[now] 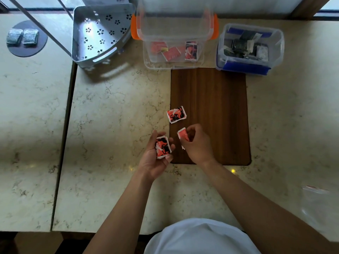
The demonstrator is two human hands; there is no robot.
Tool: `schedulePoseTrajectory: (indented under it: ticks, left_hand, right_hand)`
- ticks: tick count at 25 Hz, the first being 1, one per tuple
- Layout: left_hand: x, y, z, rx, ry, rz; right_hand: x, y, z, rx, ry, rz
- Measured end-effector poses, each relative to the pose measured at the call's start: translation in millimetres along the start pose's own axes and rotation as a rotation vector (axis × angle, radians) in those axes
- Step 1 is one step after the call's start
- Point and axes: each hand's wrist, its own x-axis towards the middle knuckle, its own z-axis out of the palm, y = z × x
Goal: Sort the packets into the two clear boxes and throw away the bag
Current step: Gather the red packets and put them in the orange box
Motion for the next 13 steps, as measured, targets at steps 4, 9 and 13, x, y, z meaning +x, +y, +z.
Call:
schedulePoseTrajectory:
  ticks: [4,9,13]
  left_hand:
    - [0.9,1.9,-2.3,0.163,0.0,-0.017]
    - [-2.0,1.8,1.9,0.212,-0.008,-0.043]
    - [0.9,-1.2,-3.0,0.18,-0.021,0.038]
  right_hand:
    - [-20.4,-18.1,-9.5,0.179,-0.034,-0.246]
    - [-22.3,-21.3,-19.5,0.06,-0.24,-0.414]
    - [-28.9,-18.2,-13.9,-0.212,-0.057,-0.48]
